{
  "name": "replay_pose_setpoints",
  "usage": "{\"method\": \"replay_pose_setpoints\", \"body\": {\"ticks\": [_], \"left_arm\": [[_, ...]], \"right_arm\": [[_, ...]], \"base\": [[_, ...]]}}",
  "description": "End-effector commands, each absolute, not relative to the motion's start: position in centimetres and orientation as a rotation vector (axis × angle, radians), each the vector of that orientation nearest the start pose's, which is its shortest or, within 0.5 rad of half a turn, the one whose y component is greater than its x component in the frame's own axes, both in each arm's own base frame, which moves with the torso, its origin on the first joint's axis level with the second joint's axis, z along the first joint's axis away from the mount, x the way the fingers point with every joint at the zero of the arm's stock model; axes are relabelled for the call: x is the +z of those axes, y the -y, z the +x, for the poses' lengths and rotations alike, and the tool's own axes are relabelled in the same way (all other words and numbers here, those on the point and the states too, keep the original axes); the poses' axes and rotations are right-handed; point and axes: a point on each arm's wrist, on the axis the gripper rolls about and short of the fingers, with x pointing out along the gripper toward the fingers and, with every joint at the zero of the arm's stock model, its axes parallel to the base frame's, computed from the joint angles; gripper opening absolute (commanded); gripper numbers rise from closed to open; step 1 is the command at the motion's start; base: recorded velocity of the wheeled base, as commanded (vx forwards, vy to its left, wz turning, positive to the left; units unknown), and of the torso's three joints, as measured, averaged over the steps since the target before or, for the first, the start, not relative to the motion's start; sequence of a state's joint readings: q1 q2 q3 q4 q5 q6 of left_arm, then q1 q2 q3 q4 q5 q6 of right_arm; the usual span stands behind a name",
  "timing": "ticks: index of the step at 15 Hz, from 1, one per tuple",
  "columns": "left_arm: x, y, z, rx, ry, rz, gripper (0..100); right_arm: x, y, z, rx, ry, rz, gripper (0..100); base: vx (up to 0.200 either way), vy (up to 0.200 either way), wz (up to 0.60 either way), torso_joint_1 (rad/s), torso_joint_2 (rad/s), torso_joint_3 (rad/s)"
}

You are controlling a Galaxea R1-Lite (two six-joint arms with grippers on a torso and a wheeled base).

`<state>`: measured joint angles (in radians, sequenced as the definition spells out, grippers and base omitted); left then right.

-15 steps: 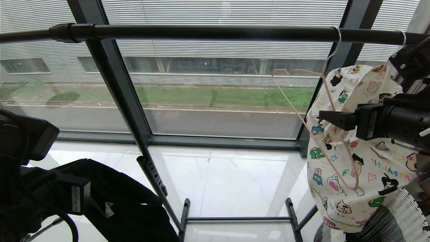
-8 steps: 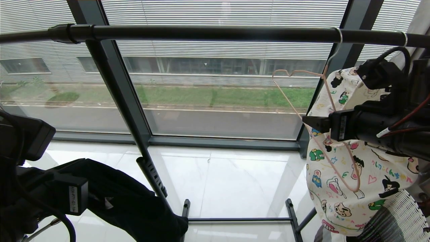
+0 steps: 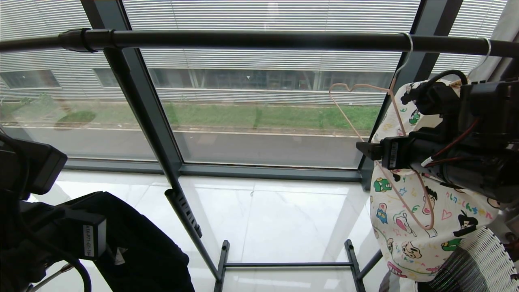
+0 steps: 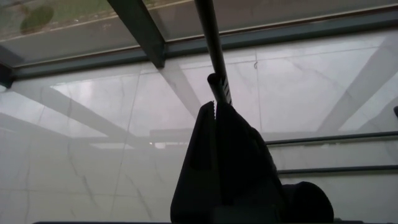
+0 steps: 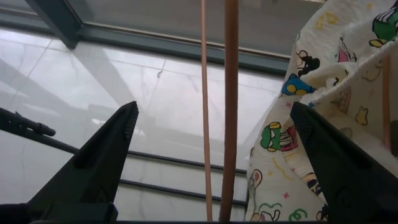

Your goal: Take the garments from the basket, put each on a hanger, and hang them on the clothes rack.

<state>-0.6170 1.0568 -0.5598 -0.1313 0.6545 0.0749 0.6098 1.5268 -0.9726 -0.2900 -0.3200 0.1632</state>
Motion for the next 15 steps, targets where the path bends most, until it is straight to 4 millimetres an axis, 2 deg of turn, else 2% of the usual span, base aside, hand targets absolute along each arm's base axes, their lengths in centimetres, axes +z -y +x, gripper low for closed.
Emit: {"method": "replay_pose_setpoints", "body": {"ticks": [1, 10, 11, 15], "left_arm": [[20.87, 6.61, 11.70, 0.027, -0.298, 0.293, 0], [20.83, 6.63, 11.68, 0.025, -0.299, 0.293, 0], [20.79, 6.62, 11.68, 0.025, -0.300, 0.294, 0], [20.76, 6.58, 11.66, 0.027, -0.300, 0.292, 0]], "right_arm": [[24.38, -15.11, 22.90, 0.266, -0.263, 0.040, 100], [24.80, -15.20, 23.03, 0.270, -0.219, 0.061, 100], [24.81, -15.28, 23.15, 0.271, -0.211, 0.063, 0], [24.69, -15.37, 23.28, 0.272, -0.212, 0.058, 0]], "base": [[0.000, 0.000, 0.00, 0.000, 0.00, 0.000], [0.000, 0.000, 0.00, 0.000, 0.00, 0.000], [0.000, 0.000, 0.00, 0.000, 0.00, 0.000], [0.000, 0.000, 0.00, 0.000, 0.00, 0.000]]}}
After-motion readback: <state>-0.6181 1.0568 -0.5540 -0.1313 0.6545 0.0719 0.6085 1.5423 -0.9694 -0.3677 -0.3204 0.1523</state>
